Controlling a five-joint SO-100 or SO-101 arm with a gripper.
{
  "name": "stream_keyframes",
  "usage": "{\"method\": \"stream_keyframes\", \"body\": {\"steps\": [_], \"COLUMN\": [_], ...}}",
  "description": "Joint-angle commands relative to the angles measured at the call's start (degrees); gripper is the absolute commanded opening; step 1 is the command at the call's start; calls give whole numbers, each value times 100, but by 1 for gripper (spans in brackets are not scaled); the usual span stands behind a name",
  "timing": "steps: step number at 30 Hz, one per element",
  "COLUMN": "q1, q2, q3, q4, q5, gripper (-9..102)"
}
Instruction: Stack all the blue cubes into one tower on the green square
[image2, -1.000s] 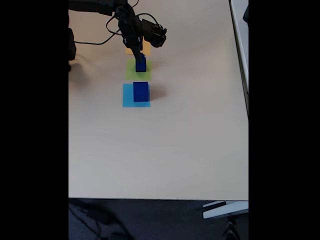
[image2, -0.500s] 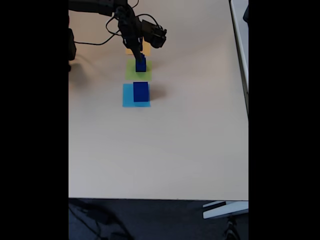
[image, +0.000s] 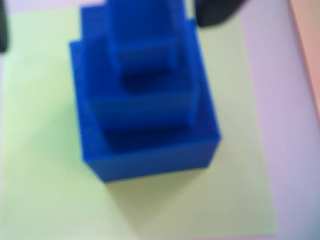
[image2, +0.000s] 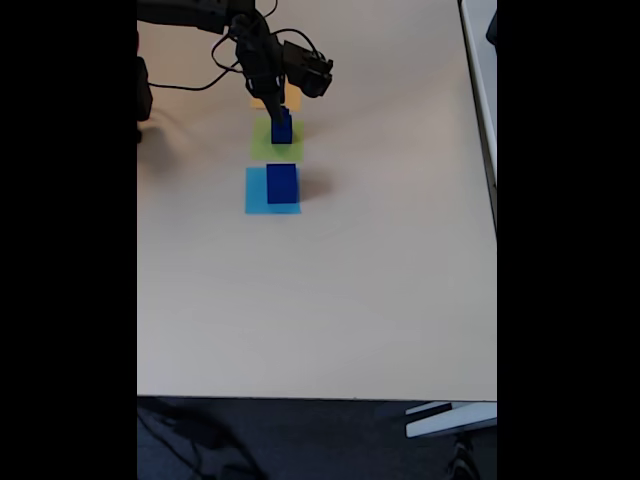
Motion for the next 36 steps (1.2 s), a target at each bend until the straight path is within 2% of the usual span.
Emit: {"method": "stream_keyframes", "body": {"steps": [1, 12, 24, 36], "q1": [26, 44, 62, 123], "q2": [53, 18, 18, 18], "q3": [-26, 26, 53, 53], "q4": [-79, -97, -123, -167], "q5": [-62, -62, -79, -167], "gripper": [16, 16, 10, 8]}}
